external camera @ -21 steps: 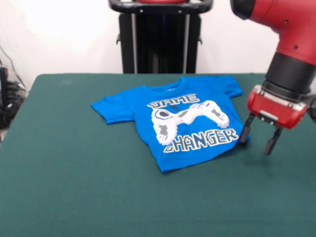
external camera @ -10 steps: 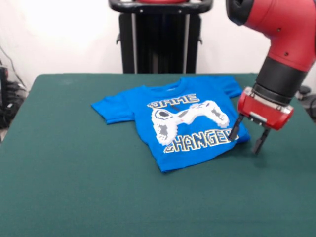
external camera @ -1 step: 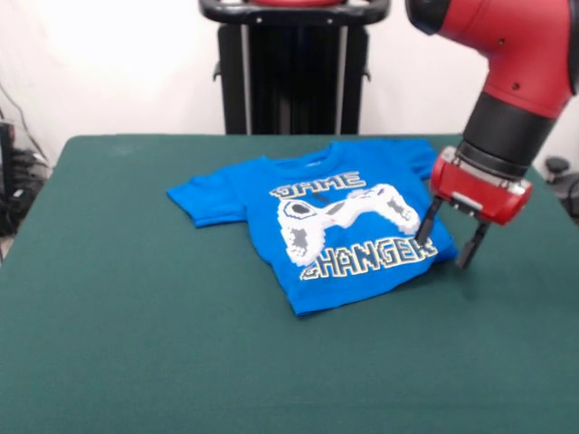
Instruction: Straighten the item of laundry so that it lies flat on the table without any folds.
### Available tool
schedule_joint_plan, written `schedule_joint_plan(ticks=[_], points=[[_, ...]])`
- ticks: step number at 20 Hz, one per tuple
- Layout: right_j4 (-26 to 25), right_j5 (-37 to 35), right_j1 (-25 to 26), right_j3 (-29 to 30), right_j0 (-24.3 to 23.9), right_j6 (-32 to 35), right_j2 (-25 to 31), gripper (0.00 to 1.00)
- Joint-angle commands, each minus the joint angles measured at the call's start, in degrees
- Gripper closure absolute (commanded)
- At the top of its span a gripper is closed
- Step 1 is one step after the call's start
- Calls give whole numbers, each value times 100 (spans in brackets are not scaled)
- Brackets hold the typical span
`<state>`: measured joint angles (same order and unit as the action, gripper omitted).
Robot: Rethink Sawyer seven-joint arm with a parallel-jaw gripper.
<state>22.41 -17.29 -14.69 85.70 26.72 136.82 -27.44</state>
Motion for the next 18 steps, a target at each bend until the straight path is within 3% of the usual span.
schedule_joint_plan(ticks=[1,6,18], points=[[-200,526,-119,871,-180,605,1198,0],[-216,864,-191,1002,-350,620,1555,0],[-282,1371,2,803,-356,639,1550,0]])
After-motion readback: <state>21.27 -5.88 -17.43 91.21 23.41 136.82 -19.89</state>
